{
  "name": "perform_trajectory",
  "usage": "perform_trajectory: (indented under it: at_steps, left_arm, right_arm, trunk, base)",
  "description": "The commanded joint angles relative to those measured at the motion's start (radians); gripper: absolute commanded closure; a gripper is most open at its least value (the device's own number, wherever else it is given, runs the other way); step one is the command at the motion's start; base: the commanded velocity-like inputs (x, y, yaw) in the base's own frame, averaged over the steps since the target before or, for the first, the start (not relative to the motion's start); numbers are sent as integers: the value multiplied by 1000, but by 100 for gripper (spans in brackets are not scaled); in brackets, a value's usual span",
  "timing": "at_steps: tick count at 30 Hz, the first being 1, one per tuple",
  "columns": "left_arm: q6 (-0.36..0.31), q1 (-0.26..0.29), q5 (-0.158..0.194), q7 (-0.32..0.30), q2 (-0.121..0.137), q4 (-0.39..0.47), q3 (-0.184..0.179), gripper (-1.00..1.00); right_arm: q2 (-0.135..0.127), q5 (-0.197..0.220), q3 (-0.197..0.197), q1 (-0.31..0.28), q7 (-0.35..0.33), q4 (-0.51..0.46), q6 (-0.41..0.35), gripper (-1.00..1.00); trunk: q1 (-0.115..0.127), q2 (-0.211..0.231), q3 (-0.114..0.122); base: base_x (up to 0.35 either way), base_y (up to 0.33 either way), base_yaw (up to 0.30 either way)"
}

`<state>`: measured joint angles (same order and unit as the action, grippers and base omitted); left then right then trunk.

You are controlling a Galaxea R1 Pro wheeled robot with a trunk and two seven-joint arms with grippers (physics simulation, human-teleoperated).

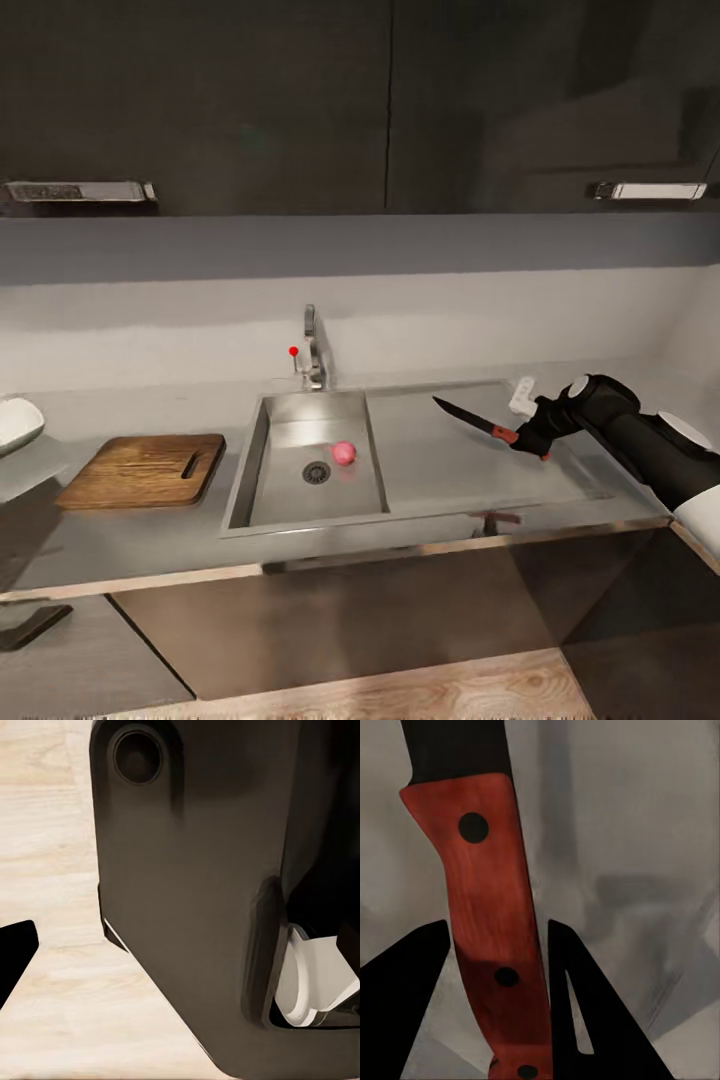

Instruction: In the kitchen, take the Vidalia onion out of the sink, dice it on the chopping board with the paring knife, put the diced onion into the bowl on the countertop, then place both the paring knife and the chopping board into the sink.

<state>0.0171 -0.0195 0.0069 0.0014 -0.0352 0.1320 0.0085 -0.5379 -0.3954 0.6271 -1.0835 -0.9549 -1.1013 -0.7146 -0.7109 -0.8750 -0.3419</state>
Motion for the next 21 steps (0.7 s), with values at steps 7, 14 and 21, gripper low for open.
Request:
perform_trajectory:
  at_steps: [7,14,21]
  left_arm:
    - [11,0,0,-1,27,21,2,-100]
    - [112,0,-3,-5,67,409,-5,-100]
    - [-64,0,-4,-49,72,870,-7,-100]
  right_arm:
    - [-1,-8,-7,-2,50,-2,-3,100]
    - [-1,-8,-8,-2,57,-2,-3,100]
    - [-1,-9,-59,-2,57,-2,-4,100]
  trunk:
    - [0,-1,-1]
    - [0,-1,-1]
    - [0,-1,-1]
  base:
    - [-150,167,0]
    - [-7,7,0]
    - [0,0,0]
